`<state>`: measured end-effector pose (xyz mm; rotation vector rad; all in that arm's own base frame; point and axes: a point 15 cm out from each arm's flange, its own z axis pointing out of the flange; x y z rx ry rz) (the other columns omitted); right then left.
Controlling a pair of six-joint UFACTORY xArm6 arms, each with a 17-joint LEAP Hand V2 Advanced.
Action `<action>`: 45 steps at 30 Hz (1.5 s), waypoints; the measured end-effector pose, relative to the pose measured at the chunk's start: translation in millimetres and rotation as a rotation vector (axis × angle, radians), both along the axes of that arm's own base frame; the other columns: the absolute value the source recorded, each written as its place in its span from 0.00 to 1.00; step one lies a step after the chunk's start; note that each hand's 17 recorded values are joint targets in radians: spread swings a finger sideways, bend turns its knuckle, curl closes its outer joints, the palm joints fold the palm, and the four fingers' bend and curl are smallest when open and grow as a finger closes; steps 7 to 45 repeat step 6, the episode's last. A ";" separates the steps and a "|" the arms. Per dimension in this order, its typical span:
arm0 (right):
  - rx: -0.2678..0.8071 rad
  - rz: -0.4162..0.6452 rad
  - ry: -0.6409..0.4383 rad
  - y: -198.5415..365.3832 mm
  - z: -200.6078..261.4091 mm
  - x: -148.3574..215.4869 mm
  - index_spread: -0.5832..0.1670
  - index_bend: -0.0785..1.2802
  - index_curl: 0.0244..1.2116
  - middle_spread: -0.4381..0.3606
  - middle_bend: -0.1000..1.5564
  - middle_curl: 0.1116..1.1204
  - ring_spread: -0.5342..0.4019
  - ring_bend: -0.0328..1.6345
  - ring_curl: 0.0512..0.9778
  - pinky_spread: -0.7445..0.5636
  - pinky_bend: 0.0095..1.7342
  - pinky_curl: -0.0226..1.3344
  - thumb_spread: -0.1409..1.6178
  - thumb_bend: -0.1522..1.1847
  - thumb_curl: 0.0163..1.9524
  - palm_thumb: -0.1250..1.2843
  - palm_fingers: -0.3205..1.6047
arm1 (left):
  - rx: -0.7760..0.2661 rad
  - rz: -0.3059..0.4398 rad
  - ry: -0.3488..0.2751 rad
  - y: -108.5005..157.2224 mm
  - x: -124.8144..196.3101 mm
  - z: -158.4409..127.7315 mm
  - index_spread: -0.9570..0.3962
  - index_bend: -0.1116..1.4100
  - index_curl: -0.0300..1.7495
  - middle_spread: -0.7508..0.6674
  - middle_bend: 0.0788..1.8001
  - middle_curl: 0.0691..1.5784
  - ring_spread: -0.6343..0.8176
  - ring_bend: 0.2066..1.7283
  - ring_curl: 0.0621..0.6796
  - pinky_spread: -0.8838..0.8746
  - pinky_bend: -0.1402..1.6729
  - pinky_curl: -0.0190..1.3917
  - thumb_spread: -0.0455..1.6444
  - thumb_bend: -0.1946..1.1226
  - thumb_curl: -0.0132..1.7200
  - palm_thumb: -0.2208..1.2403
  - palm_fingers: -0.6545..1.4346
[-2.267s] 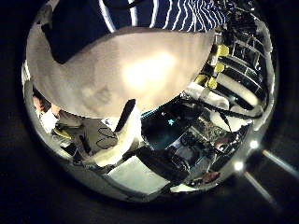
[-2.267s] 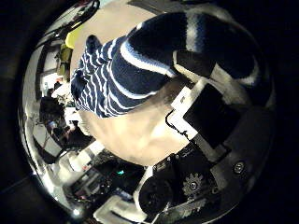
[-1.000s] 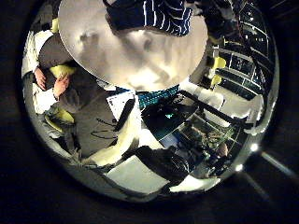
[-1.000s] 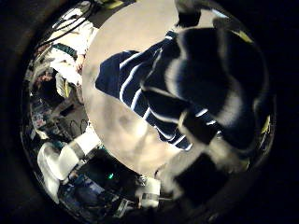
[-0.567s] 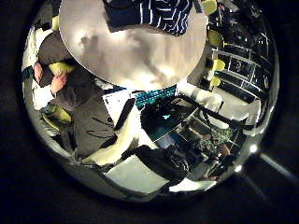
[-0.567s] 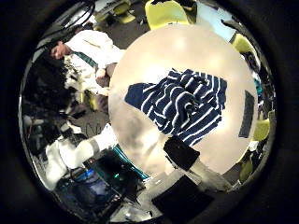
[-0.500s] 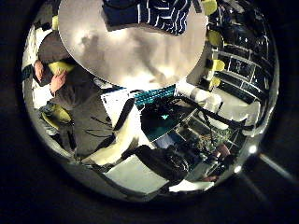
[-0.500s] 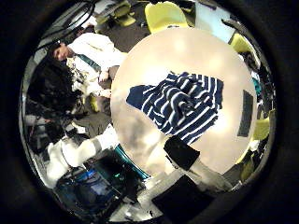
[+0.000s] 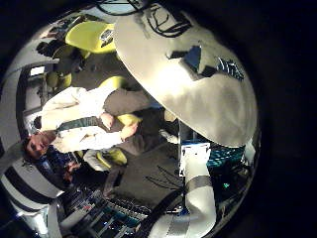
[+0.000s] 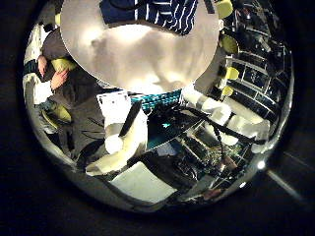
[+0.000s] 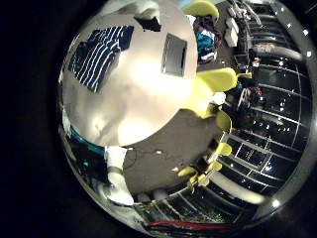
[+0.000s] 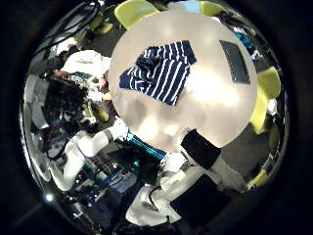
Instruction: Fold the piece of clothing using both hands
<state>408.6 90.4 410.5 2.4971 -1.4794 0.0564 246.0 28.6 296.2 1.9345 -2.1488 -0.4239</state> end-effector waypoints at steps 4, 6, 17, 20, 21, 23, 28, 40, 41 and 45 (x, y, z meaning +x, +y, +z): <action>-0.011 -0.006 0.053 -17.6 -9.4 -10.0 0.25 0.18 0.24 0.53 0.20 0.25 0.76 0.37 0.23 0.92 0.31 0.34 0.78 0.10 0.19 0.58 0.22 | -0.002 0.003 0.002 -4.4 -2.4 -1.6 0.71 0.18 0.20 0.66 0.07 0.19 0.55 0.37 0.28 0.66 0.39 0.24 0.69 0.13 0.18 0.42 0.38; -0.011 -0.010 0.057 -20.8 -9.5 -12.4 0.25 0.18 0.23 0.53 0.19 0.25 0.76 0.37 0.23 0.92 0.31 0.34 0.78 0.10 0.19 0.57 0.22 | -0.003 0.007 0.007 -3.8 -5.4 -3.7 0.71 0.18 0.20 0.66 0.07 0.19 0.55 0.37 0.28 0.66 0.39 0.24 0.69 0.13 0.18 0.42 0.38; -0.011 -0.010 0.057 -20.8 -9.5 -12.4 0.25 0.18 0.23 0.53 0.19 0.25 0.76 0.37 0.23 0.92 0.31 0.34 0.78 0.10 0.19 0.57 0.22 | -0.003 0.007 0.007 -3.8 -5.4 -3.7 0.71 0.18 0.20 0.66 0.07 0.19 0.55 0.37 0.28 0.66 0.39 0.24 0.69 0.13 0.18 0.42 0.38; -0.011 -0.010 0.057 -20.8 -9.5 -12.4 0.25 0.18 0.23 0.53 0.19 0.25 0.76 0.37 0.23 0.92 0.31 0.34 0.78 0.10 0.19 0.57 0.22 | -0.003 0.007 0.007 -3.8 -5.4 -3.7 0.71 0.18 0.20 0.66 0.07 0.19 0.55 0.37 0.28 0.66 0.39 0.24 0.69 0.13 0.18 0.42 0.38; -0.011 -0.010 0.057 -20.8 -9.5 -12.4 0.25 0.18 0.23 0.53 0.19 0.25 0.76 0.37 0.23 0.92 0.31 0.34 0.78 0.10 0.19 0.57 0.22 | -0.003 0.007 0.007 -3.8 -5.4 -3.7 0.71 0.18 0.20 0.66 0.07 0.19 0.55 0.37 0.28 0.66 0.39 0.24 0.69 0.13 0.18 0.42 0.38; -0.011 -0.010 0.057 -20.8 -9.5 -12.4 0.25 0.18 0.23 0.53 0.19 0.25 0.76 0.37 0.23 0.92 0.31 0.34 0.78 0.10 0.19 0.57 0.22 | -0.003 0.007 0.007 -3.8 -5.4 -3.7 0.71 0.18 0.20 0.66 0.07 0.19 0.55 0.37 0.28 0.66 0.39 0.24 0.69 0.13 0.18 0.42 0.38; -0.011 -0.010 0.057 -20.8 -9.5 -12.4 0.25 0.18 0.23 0.53 0.19 0.25 0.76 0.37 0.23 0.92 0.31 0.34 0.78 0.10 0.19 0.57 0.22 | -0.003 0.007 0.007 -3.8 -5.4 -3.7 0.71 0.18 0.20 0.66 0.07 0.19 0.55 0.37 0.28 0.66 0.39 0.24 0.69 0.13 0.18 0.42 0.38; -0.011 -0.010 0.057 -20.8 -9.5 -12.4 0.25 0.18 0.23 0.53 0.19 0.25 0.76 0.37 0.23 0.92 0.31 0.34 0.78 0.10 0.19 0.57 0.22 | -0.003 0.007 0.007 -3.8 -5.4 -3.7 0.71 0.18 0.20 0.66 0.07 0.19 0.55 0.37 0.28 0.66 0.39 0.24 0.69 0.13 0.18 0.42 0.38; -0.011 -0.010 0.057 -20.8 -9.5 -12.4 0.25 0.18 0.23 0.53 0.19 0.25 0.76 0.37 0.23 0.92 0.31 0.34 0.78 0.10 0.19 0.57 0.22 | -0.003 0.007 0.007 -3.8 -5.4 -3.7 0.71 0.18 0.20 0.66 0.07 0.19 0.55 0.37 0.28 0.66 0.39 0.24 0.69 0.13 0.18 0.42 0.38; -0.011 -0.010 0.057 -20.8 -9.5 -12.4 0.25 0.18 0.23 0.53 0.19 0.25 0.76 0.37 0.23 0.92 0.31 0.34 0.78 0.10 0.19 0.57 0.22 | -0.003 0.007 0.007 -3.8 -5.4 -3.7 0.71 0.18 0.20 0.66 0.07 0.19 0.55 0.37 0.28 0.66 0.39 0.24 0.69 0.13 0.18 0.42 0.38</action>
